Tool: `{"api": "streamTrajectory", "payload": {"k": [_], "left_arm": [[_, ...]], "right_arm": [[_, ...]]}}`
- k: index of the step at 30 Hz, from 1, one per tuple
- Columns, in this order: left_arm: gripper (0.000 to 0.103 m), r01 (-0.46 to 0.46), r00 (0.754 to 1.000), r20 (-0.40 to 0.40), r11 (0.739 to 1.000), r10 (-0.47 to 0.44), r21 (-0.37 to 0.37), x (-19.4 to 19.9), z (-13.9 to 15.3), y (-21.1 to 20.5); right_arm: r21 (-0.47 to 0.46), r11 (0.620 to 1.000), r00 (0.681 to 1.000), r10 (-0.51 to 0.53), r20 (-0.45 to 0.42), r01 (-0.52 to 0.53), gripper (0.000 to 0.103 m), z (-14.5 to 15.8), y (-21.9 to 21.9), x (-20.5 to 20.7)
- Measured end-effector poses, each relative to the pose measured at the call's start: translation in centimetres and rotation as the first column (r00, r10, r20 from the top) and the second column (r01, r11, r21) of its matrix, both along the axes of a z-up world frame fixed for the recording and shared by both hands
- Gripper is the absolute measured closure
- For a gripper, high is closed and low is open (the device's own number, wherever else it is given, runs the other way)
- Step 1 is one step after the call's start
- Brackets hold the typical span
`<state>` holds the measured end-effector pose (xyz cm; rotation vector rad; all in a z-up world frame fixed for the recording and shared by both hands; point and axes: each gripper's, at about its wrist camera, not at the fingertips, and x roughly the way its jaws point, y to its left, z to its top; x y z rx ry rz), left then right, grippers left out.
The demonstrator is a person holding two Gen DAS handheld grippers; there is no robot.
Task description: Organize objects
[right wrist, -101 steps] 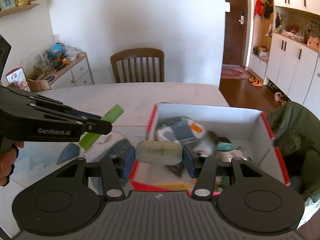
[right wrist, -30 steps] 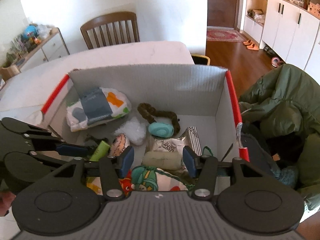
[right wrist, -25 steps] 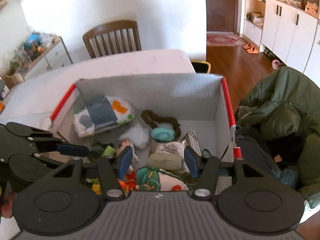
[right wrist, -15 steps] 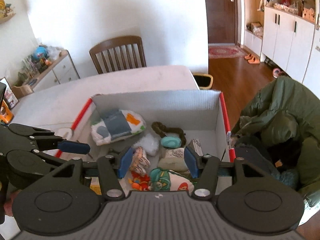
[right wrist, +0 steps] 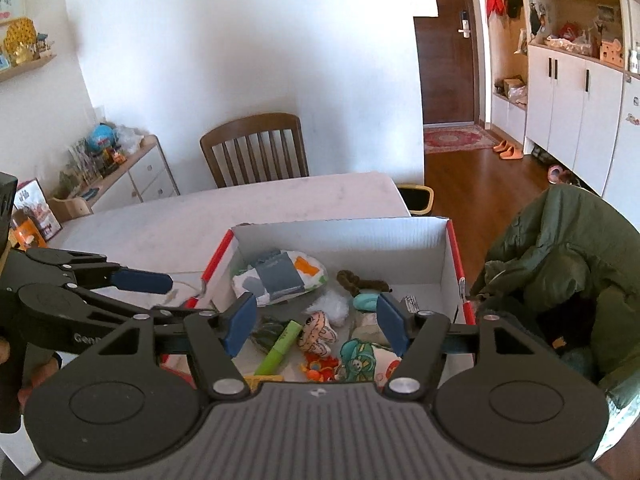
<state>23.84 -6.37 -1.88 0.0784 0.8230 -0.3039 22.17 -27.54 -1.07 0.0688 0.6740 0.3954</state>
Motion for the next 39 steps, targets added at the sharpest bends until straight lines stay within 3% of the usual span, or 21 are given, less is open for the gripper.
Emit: {"api": "streamTrajectory", "payload": {"k": [8,18,25,39], "left_arm": [[0.025,0.0,0.996,0.092,1.0,0.0,0.004,-2.3,1.9,0.9],[0.017,0.0,0.993,0.119,0.999,0.004,-0.035,-4.3,2.3,2.1],[0.001,-0.002,0.992,0.126,0.997,0.012,-0.077,-5.8,2.3,2.6],[0.001,-0.011,0.983,0.179,0.997,0.025,-0.079,-7.9,3.1,2.7]], "right_arm": [[0.013,1.0,1.0,-0.018,0.01,0.017,0.032,0.5,-0.1,-2.4],[0.041,0.999,1.0,-0.003,0.022,0.002,0.024,0.7,1.0,-5.0],[0.046,0.999,0.999,-0.029,0.042,0.027,0.018,1.1,1.5,-6.2],[0.064,0.995,0.994,-0.083,0.065,0.079,0.017,1.3,0.9,-8.0]]}}
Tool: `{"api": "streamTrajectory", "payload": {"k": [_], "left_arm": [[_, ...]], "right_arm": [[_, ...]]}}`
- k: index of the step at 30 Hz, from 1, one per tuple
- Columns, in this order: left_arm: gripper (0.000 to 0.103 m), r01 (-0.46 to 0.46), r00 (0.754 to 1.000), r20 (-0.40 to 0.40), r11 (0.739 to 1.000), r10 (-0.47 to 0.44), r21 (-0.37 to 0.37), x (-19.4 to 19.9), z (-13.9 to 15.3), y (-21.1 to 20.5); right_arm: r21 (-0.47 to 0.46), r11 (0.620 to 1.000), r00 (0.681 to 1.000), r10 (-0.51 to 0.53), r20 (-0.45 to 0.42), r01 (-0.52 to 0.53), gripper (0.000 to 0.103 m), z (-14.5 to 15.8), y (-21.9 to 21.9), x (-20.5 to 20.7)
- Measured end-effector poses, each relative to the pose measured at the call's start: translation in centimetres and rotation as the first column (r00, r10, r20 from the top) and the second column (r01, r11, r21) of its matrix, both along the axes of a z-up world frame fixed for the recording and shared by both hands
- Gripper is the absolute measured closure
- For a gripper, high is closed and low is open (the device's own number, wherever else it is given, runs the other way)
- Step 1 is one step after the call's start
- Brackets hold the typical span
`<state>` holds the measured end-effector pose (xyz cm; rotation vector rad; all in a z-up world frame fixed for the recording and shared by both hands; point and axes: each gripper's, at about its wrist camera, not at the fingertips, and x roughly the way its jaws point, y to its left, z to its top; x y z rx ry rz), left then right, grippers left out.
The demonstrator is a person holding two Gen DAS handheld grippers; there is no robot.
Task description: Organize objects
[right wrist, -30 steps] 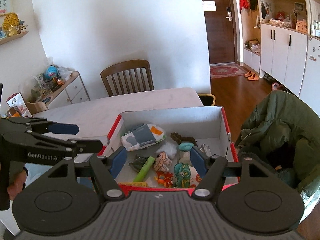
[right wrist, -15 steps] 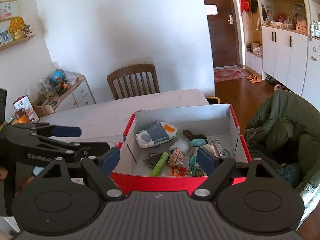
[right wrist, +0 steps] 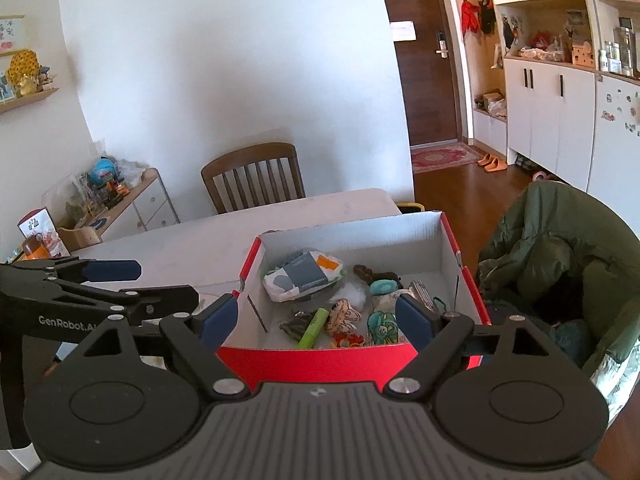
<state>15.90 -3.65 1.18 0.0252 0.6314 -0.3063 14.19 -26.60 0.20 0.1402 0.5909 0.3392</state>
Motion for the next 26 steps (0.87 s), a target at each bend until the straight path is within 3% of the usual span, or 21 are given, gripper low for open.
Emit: {"api": "streamTrajectory", "payload": {"k": [26], "left_arm": [[0.001,0.002,1.0,-0.017,1.0,-0.002,0.002,-0.4,-0.5,-0.3]], "right_arm": [[0.015,0.997,0.997,-0.079,-0.003,0.079,0.017,-0.3,-0.6,-1.2]]}}
